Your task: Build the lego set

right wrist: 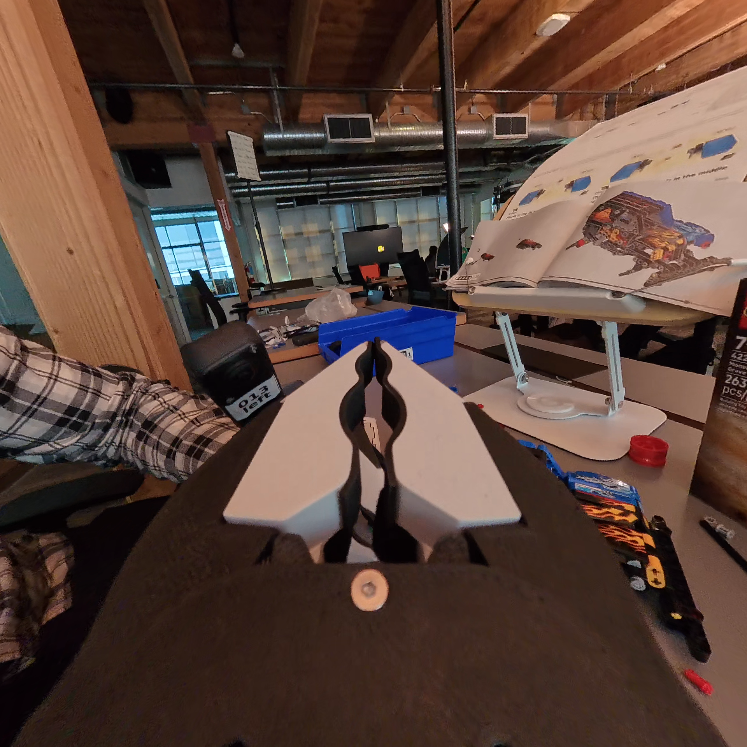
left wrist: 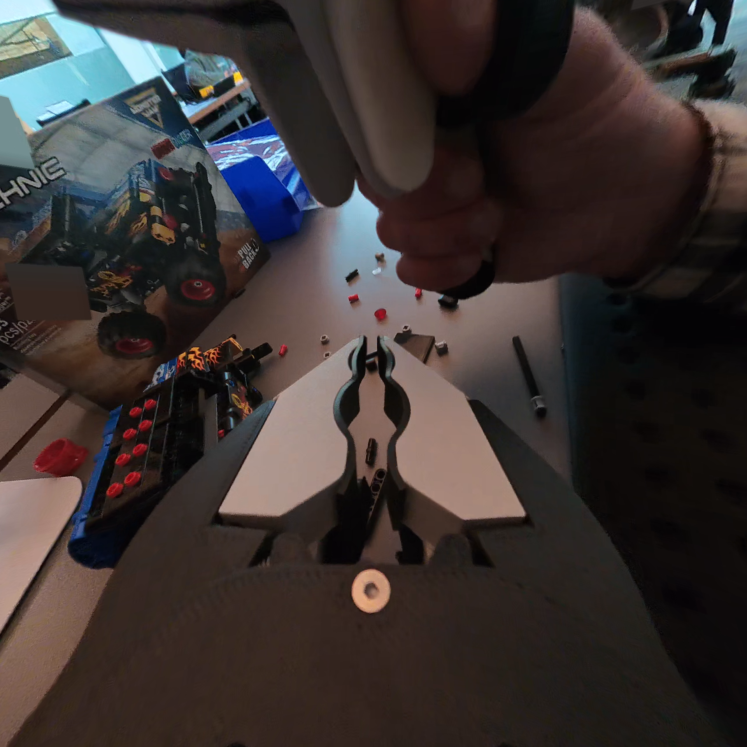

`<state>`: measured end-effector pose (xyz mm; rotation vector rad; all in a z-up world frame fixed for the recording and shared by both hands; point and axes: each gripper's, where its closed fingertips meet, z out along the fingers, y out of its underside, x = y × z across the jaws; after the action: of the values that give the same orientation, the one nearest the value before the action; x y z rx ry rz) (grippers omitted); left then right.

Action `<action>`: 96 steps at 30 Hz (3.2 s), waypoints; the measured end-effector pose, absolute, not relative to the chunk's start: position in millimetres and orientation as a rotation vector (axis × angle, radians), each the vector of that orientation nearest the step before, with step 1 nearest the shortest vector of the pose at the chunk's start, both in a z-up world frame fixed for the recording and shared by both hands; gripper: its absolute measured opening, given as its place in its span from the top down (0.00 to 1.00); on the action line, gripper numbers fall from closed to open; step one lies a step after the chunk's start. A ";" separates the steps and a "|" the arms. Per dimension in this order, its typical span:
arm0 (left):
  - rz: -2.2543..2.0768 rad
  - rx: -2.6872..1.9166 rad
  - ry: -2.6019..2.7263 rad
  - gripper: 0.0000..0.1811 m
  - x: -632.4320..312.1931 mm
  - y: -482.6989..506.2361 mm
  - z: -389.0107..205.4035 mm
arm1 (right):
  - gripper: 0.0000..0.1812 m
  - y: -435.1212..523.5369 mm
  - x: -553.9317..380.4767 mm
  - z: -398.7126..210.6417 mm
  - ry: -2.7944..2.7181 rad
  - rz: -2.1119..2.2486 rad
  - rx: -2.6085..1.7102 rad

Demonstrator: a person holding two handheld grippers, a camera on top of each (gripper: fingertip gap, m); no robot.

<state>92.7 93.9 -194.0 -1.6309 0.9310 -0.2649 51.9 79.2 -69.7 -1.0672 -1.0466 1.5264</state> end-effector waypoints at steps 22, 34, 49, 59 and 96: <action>0.030 -1.583 1.177 0.96 113.2 108.6 -206.3 | 1.00 51.2 48.1 -58.9 -1.156 1.382 -0.978; 0.554 -1.805 1.012 0.98 -12.2 28.4 -239.5 | 1.00 -41.6 166.4 -98.2 -1.153 1.574 -1.034; 0.486 -1.824 1.047 1.00 1.2 36.3 -248.6 | 0.94 -300.8 162.9 -786.8 -1.781 1.114 -1.997; 0.439 -1.852 1.050 0.99 1.9 36.9 -253.3 | 0.86 -356.4 153.7 -956.0 -1.923 0.956 -2.077; 0.481 -1.836 1.068 1.00 2.2 36.8 -252.3 | 0.97 -378.0 154.5 -990.9 -2.319 0.706 -1.504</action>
<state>2.2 36.8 -252.3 -1.8361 1.0677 0.4810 154.5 -378.0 -990.9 -1.5036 -2.3188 0.7059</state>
